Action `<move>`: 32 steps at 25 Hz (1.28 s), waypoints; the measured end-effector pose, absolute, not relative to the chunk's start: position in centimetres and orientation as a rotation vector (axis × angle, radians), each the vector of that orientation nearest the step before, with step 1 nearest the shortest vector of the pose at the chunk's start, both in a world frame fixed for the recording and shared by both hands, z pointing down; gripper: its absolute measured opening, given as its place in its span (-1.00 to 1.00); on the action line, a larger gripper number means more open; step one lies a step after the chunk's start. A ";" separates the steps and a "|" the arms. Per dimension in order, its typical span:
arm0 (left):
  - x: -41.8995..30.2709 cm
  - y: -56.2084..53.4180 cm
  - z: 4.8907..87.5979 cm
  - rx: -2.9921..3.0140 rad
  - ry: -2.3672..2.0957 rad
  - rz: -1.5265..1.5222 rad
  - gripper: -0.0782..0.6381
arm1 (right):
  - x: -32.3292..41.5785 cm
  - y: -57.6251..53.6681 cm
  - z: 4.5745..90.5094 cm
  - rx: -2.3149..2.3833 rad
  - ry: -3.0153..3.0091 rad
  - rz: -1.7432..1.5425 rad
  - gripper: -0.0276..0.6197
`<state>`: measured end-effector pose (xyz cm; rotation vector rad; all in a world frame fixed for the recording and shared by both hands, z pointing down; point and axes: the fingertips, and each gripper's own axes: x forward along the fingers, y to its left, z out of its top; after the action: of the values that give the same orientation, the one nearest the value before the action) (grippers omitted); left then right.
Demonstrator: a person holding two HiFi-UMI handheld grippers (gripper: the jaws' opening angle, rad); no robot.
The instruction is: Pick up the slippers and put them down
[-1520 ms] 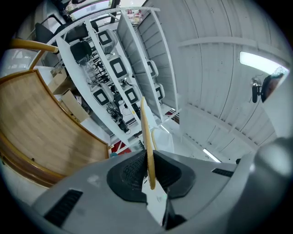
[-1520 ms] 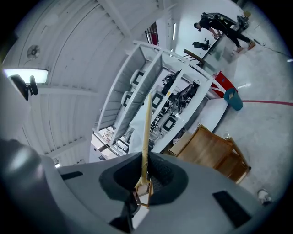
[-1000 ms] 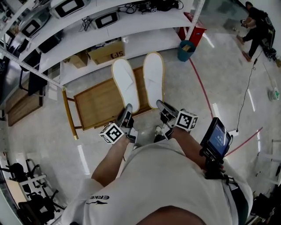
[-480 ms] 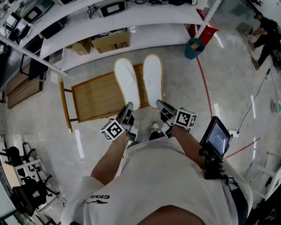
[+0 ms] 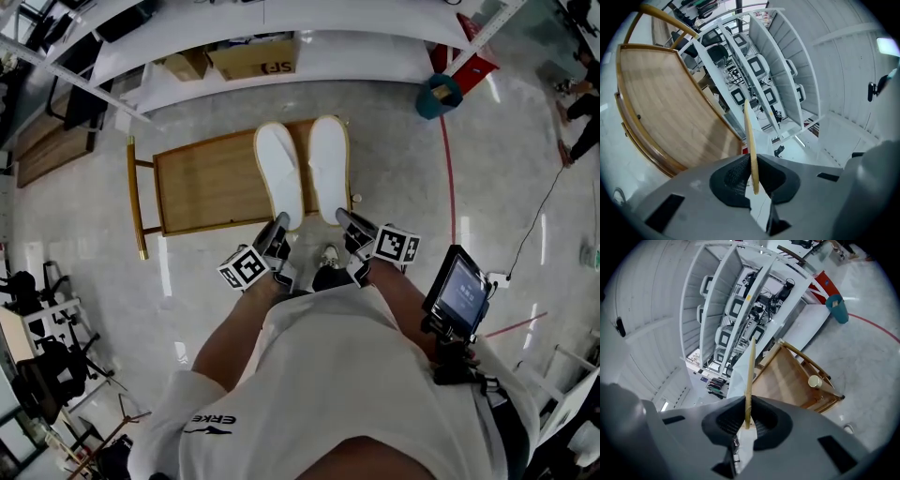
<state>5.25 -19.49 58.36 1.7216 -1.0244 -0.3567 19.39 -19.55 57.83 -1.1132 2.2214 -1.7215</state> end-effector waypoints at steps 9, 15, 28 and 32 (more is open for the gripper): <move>5.6 -19.9 62.1 1.662 -1.015 -0.300 -0.70 | 18.9 -19.8 61.7 -1.125 2.199 -1.846 -0.82; 6.0 -19.4 64.7 1.606 -1.017 -0.261 -0.70 | 19.2 -19.5 64.3 -1.125 2.158 -1.935 -0.82; 5.7 -18.9 68.3 1.513 -1.019 -0.234 -0.70 | 19.1 -19.5 67.7 -1.089 2.084 -2.070 -0.82; 5.4 -18.8 69.2 1.486 -1.006 -0.236 -0.70 | 19.4 -19.4 68.7 -1.100 2.048 -2.096 -0.81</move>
<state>5.44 -18.79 69.22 1.4856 -1.0064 -0.2364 19.37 -19.41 68.73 -1.1002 2.0478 -2.0963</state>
